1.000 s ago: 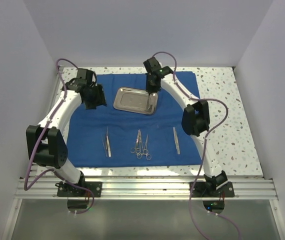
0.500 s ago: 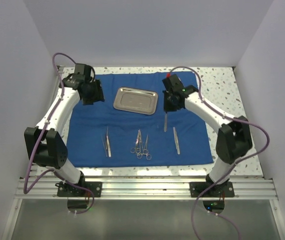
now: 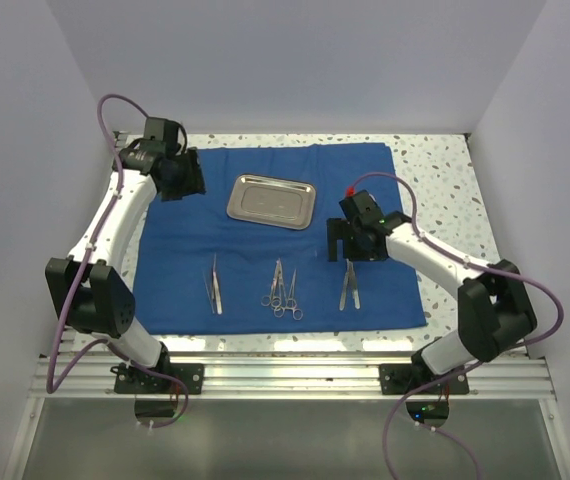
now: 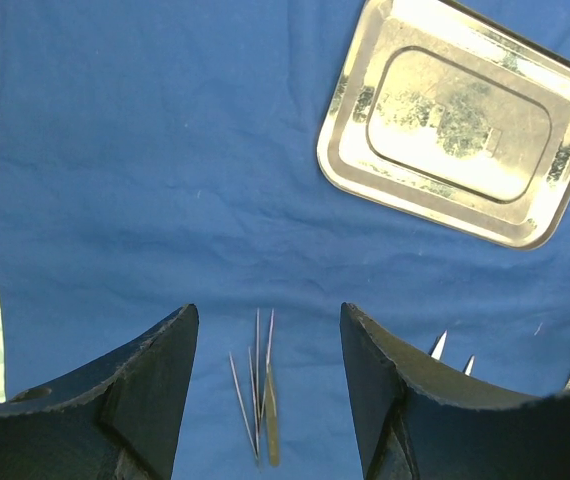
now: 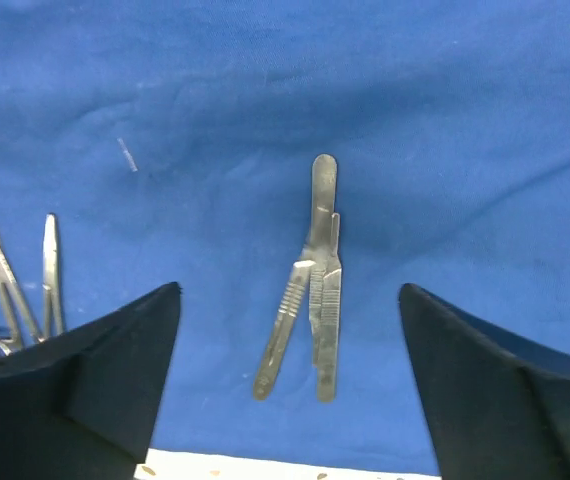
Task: Open and lay out the surgical kit
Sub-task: Place the medical item in the surgical kit, then reset both arms
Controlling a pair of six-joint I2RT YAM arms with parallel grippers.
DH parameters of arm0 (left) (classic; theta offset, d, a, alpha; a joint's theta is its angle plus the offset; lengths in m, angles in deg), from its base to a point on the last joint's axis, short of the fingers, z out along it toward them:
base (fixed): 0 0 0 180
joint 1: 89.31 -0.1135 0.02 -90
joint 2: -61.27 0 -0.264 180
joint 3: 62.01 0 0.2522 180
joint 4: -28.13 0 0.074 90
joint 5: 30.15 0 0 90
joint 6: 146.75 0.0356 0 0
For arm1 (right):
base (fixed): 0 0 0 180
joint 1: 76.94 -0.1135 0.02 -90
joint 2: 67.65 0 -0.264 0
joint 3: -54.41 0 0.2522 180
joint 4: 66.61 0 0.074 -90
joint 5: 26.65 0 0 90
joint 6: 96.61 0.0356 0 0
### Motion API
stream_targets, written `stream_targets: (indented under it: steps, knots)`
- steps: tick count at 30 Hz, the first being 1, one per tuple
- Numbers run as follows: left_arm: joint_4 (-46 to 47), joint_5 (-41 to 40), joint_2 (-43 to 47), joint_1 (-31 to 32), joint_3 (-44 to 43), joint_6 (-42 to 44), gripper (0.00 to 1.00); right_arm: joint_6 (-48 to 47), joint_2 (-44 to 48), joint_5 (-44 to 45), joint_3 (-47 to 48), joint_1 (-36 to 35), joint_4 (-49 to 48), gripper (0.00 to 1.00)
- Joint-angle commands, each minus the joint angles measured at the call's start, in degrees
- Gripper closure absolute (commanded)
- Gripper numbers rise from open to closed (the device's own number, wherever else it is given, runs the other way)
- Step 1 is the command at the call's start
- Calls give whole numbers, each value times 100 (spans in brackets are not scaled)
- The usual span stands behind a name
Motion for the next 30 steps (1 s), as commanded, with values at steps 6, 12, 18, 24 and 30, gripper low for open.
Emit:
stream_targets:
  steps: [6, 12, 18, 24, 30]
  knots:
    - [27, -221, 450, -43, 206, -11, 37, -189, 1000, 274, 488, -13, 455, 2]
    - [211, -265, 644, -43, 417, -73, 37, -225, 1993, 264, 1095, -21, 500, 2]
    - [484, -292, 688, -43, 541, -46, 37, -180, 2424, 739, 1394, -21, 447, 2]
    - [519, -371, 618, -43, 374, -46, 37, -347, 2653, 845, 1535, -13, 641, 2]
    - [719, -293, 661, -43, 259, 84, 36, -435, 2750, 634, 1509, -21, 518, 2]
